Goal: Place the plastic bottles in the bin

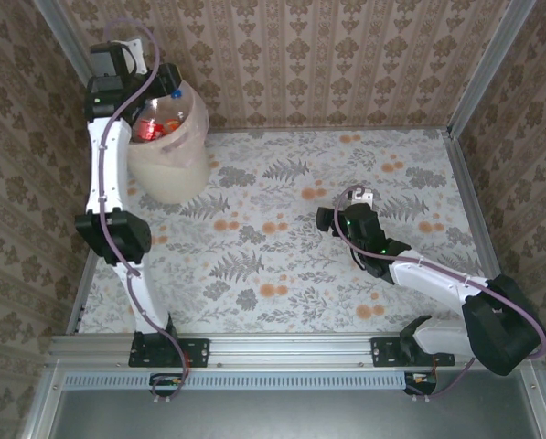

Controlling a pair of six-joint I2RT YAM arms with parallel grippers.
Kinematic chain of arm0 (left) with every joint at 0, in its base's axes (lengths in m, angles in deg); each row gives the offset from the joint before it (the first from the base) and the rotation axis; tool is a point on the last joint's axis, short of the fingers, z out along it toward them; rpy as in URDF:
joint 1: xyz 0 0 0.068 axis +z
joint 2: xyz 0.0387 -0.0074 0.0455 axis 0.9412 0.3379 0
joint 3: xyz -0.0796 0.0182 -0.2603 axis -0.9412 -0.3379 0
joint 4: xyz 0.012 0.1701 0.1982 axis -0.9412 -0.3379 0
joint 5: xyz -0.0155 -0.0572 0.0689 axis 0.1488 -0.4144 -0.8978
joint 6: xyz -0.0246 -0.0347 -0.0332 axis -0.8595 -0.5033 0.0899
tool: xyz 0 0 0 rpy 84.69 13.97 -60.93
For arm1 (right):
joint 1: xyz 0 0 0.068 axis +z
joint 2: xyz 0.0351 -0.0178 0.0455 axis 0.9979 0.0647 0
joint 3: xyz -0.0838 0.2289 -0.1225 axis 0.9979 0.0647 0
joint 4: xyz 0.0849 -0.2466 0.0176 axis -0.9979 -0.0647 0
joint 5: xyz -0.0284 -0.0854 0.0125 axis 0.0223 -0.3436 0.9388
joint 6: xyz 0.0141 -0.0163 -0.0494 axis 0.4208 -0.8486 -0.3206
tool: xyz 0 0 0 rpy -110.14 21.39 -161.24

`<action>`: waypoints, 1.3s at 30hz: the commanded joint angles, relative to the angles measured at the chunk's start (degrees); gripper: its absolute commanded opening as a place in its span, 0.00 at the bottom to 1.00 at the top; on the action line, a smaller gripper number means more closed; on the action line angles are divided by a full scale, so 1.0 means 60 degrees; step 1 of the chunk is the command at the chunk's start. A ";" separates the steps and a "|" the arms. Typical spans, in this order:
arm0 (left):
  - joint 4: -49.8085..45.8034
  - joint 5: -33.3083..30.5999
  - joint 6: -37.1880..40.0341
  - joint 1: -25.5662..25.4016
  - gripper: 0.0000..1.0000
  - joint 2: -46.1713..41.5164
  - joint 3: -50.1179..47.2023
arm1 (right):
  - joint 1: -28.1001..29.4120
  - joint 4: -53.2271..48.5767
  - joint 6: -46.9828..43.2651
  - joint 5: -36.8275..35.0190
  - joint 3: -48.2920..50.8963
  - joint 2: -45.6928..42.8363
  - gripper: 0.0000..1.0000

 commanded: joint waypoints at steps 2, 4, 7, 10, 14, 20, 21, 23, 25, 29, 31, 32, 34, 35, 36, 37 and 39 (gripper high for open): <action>-0.1108 -0.0930 -0.0284 0.0146 0.61 0.0957 -0.0202 | -0.0051 -0.0323 0.0076 -0.0152 -0.0199 -0.0073 1.00; -0.1128 -0.1064 -0.0275 0.0151 0.61 0.1007 -0.0399 | -0.0051 -0.0341 0.0071 -0.0182 -0.0174 -0.0100 1.00; -0.1073 -0.1274 -0.0231 0.0177 0.61 0.1000 -0.0702 | -0.0051 -0.0342 0.0060 -0.0187 -0.0171 -0.0082 1.00; -0.1102 -0.1215 -0.0231 0.0232 0.61 0.0975 -0.0683 | -0.0051 -0.0326 0.0057 -0.0171 -0.0206 -0.0032 1.00; -0.1116 -0.0867 -0.0257 0.0248 0.63 0.0700 -0.0507 | -0.0051 -0.0299 0.0038 -0.0161 -0.0235 0.0028 1.00; -0.0615 0.0619 -0.0489 0.0226 0.74 -0.0600 -0.0753 | -0.0051 -0.0256 0.0073 -0.0192 -0.0173 0.0000 1.00; -0.0452 0.0762 -0.0523 0.0223 0.75 -0.0892 -0.0888 | -0.0062 -0.0233 0.0080 -0.0198 -0.0168 -0.0021 1.00; -0.0089 0.0873 -0.0538 0.0227 0.79 -0.1696 -0.1332 | -0.0066 -0.0182 0.0086 -0.0224 -0.0151 -0.0042 1.00; 0.0305 0.0848 -0.0520 0.0247 0.84 -0.2507 -0.1987 | -0.0064 -0.0116 0.0071 -0.0252 -0.0128 -0.0045 1.00; 0.1282 0.0053 -0.0411 0.0291 0.94 -0.4733 -0.4194 | -0.0095 0.0115 0.0043 -0.0402 0.0009 -0.0167 1.00; 0.1709 -0.0874 -0.0381 0.0305 0.99 -0.5914 -0.5484 | -0.0143 0.0238 0.0006 -0.0535 0.0138 -0.0345 1.00; 0.1908 -0.1456 -0.0396 0.0321 1.00 -0.6532 -0.6160 | -0.0192 0.0310 -0.0037 -0.0607 0.0213 -0.0469 1.00; 0.2121 -0.2473 -0.0554 0.0364 1.00 -0.7582 -0.7312 | -0.0310 0.0384 -0.0172 -0.0725 0.0371 -0.0736 1.00; 0.2176 -0.3085 -0.0700 0.0420 1.00 -0.8110 -0.7879 | -0.0407 0.0398 -0.0255 -0.0812 0.0447 -0.0900 1.00; 0.2210 -0.3540 -0.0886 0.0431 1.00 -0.8548 -0.8351 | -0.0504 0.0402 -0.0325 -0.0893 0.0534 -0.1068 1.00; 0.2289 -0.4072 -0.1087 0.0462 1.00 -0.9028 -0.8896 | -0.0634 0.0422 -0.0395 -0.0980 0.0661 -0.1277 1.00; 0.2522 -0.4828 -0.1484 0.0472 1.00 -0.9894 -0.9937 | -0.0959 0.0461 -0.0523 -0.1155 0.0931 -0.1729 1.00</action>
